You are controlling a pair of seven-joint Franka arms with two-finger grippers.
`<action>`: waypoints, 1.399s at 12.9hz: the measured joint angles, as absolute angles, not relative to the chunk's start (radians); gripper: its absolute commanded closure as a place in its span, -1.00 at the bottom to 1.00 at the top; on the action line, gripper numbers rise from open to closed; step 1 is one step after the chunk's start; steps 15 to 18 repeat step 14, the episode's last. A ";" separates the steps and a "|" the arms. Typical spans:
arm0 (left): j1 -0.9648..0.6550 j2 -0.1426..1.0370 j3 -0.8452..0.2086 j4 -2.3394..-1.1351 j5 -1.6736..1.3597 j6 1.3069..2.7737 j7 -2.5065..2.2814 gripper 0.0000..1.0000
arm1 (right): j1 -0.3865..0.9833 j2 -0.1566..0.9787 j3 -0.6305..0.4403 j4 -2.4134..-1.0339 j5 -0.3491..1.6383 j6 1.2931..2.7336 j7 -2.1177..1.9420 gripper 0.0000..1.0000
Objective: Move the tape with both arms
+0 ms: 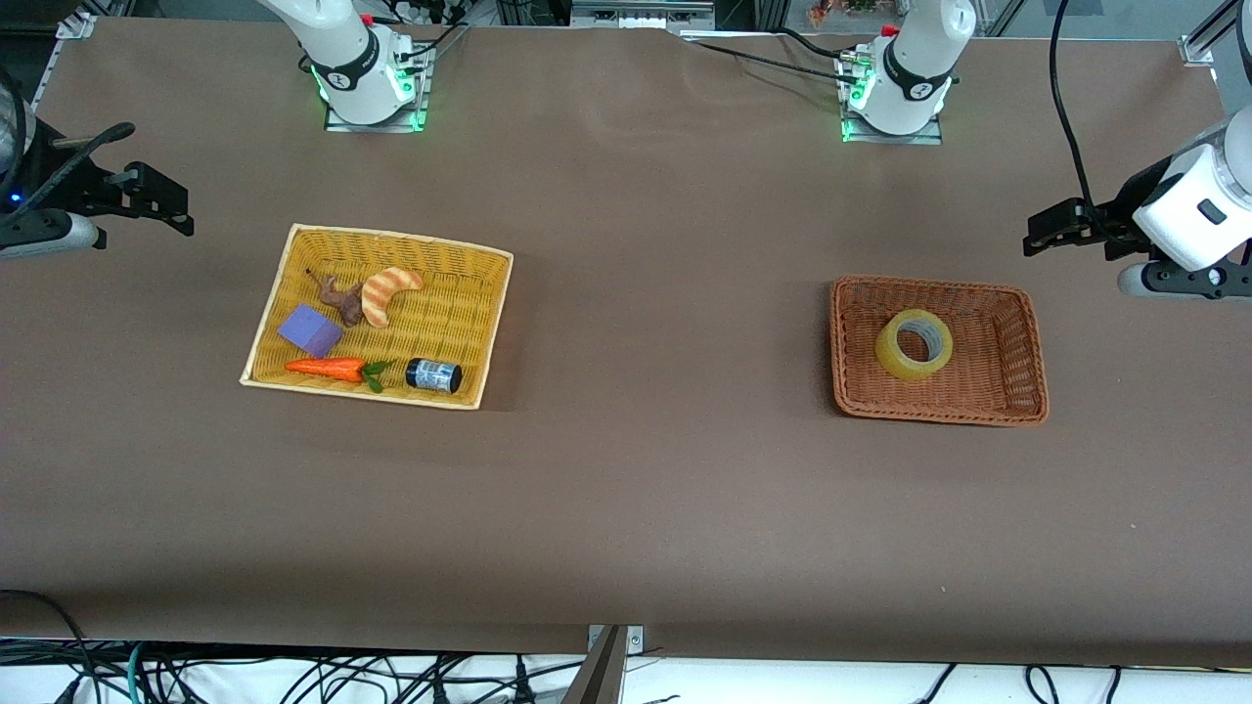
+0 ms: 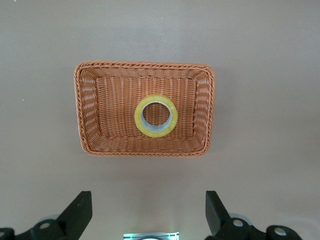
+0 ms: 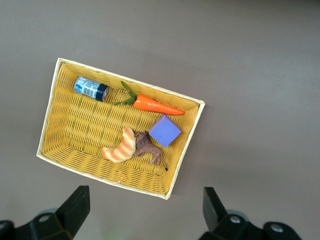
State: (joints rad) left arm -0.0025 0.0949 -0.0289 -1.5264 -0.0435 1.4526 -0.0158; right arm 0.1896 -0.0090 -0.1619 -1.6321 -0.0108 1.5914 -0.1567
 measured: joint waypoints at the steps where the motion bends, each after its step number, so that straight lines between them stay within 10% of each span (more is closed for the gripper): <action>1: -0.002 0.095 -0.029 -1.526 -0.043 1.453 -0.016 -1.00 | 0.190 -0.011 -0.163 -1.630 -0.011 1.585 -0.157 -1.00; 18: -0.002 0.096 -0.029 -1.526 -0.043 1.453 -0.016 -1.00 | 0.195 -0.019 -0.200 -1.581 0.005 1.535 -0.157 -1.00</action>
